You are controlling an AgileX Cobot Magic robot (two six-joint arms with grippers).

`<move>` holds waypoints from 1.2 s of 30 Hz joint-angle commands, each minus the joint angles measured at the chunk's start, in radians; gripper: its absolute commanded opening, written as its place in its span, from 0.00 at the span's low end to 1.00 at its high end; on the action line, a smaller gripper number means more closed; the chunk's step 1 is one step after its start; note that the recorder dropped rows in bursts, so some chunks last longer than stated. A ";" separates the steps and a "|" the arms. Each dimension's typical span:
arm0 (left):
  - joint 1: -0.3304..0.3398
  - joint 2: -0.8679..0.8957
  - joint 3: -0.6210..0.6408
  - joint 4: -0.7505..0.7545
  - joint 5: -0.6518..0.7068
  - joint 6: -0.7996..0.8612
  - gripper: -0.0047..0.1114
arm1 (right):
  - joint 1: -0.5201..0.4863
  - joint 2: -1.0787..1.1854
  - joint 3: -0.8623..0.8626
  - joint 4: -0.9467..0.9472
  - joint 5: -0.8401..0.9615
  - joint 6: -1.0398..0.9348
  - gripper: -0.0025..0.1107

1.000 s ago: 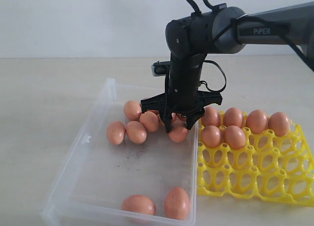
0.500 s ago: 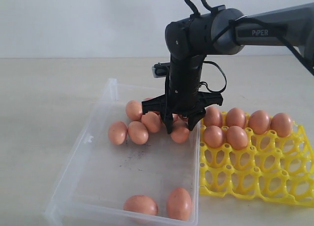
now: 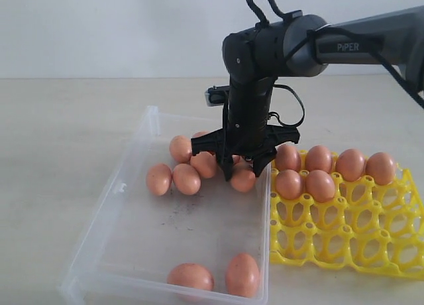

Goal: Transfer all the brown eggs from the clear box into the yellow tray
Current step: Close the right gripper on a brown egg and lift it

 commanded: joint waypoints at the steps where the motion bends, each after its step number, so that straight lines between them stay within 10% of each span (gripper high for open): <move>1: -0.003 -0.003 -0.003 -0.003 0.000 0.007 0.07 | -0.005 0.034 0.007 -0.020 0.009 -0.005 0.43; 8: -0.003 -0.003 -0.003 -0.003 0.000 0.007 0.07 | -0.003 0.032 0.007 -0.053 -0.006 -0.041 0.02; 27: -0.003 -0.003 -0.003 -0.003 0.000 0.007 0.07 | 0.135 -0.210 0.509 -1.029 -0.892 0.786 0.02; 36: -0.003 -0.003 -0.003 -0.003 0.000 0.007 0.07 | 0.137 -0.367 0.664 -1.651 -0.858 1.368 0.02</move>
